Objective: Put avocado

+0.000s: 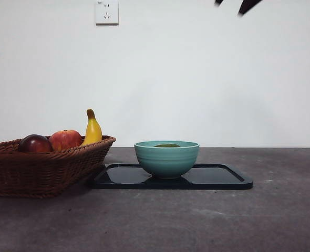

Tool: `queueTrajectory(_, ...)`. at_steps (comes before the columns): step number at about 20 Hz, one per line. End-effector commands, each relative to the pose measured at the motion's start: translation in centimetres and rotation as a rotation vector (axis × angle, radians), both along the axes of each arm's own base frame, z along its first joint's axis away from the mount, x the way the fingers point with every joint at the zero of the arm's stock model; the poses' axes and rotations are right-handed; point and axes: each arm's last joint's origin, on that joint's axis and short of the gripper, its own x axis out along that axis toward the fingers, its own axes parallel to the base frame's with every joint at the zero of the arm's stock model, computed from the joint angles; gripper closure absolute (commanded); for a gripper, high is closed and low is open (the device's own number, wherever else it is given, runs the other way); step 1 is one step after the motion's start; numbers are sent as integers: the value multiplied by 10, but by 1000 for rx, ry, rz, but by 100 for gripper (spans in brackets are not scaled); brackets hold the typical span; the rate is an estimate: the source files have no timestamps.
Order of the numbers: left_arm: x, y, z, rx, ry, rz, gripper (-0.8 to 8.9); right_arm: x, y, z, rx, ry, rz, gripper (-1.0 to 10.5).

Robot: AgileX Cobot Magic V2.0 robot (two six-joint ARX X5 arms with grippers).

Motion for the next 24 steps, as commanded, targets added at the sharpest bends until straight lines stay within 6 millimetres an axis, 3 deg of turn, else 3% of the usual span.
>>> queueTrajectory(1, 1, -2, 1, -4, -16, -20, 409, -20, -7, -2, 8, -7, 9, 658)
queueTrajectory(4, 1, -2, 2, -5, -18, -20, 409, -58, -19, -21, 53, -8, 63, 658)
queueTrajectory(8, 1, -2, 2, -5, -18, -20, 409, -103, -29, -66, 108, 49, 164, 658)
queueTrajectory(12, 1, -2, 2, -5, -18, -20, 409, -133, -35, -98, 137, 67, 224, 658)
queueTrajectory(15, 1, -2, 2, -5, -18, -20, 409, -142, -39, -104, 154, 40, 229, 658)
queueTrajectory(24, 1, -2, 2, -5, -17, -20, 419, -141, -39, -102, 163, 25, 231, 659)
